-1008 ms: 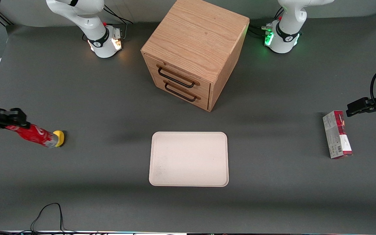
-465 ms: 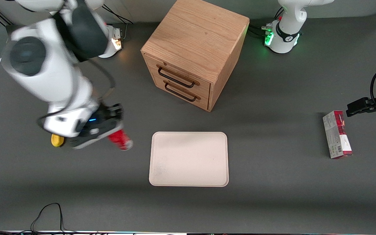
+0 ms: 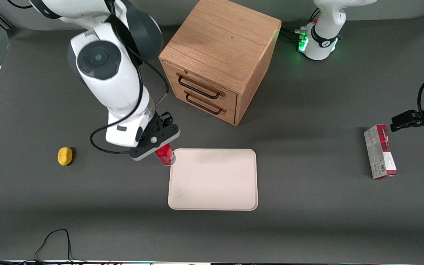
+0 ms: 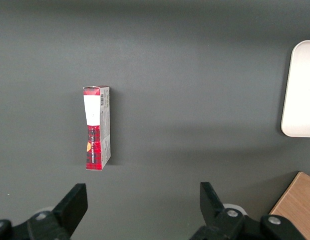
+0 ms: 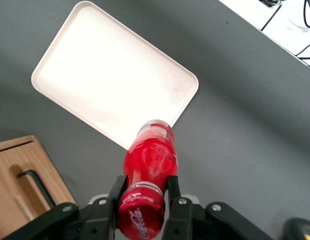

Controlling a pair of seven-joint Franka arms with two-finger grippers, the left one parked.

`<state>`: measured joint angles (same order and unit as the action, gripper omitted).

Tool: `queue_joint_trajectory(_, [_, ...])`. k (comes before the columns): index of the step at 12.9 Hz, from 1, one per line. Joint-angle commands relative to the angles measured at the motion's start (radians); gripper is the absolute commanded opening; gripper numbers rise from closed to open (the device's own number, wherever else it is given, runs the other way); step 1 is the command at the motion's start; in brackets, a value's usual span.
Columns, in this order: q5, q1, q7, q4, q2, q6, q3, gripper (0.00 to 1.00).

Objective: Place coke bottle on tray
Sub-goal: 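Lift the bottle and carry it over the white tray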

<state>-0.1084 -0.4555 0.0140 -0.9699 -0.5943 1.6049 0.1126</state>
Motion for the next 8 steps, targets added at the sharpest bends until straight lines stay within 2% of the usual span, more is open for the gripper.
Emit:
queue_joint_trajectory(1, [-0.020, 0.003, 0.006, 0.045, -0.114, 0.071, 0.001, 0.00])
queue_joint_trajectory(8, [-0.019, 0.037, 0.007, 0.036, -0.295, 0.277, -0.002, 0.00])
